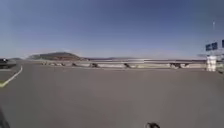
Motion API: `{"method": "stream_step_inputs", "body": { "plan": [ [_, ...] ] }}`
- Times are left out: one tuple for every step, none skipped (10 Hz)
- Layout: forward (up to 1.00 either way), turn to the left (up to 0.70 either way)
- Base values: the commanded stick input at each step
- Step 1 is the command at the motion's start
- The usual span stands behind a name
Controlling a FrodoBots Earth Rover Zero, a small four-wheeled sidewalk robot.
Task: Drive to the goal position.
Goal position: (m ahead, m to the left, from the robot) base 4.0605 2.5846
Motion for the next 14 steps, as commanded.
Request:
{"method": "stream_step_inputs", "body": {
  "plan": [
    [0.00, 0.45],
    [0.00, 0.45],
    [0.00, 0.45],
    [0.00, 0.45],
    [0.00, 0.45],
    [0.07, 0.43],
    [0.38, 0.35],
    [0.70, 0.00],
    [0.70, 0.00],
    [0.70, 0.00],
    [0.70, 0.00],
    [0.70, 0.00],
    [0.70, 0.00],
    [0.70, 0.00]
  ]
}}
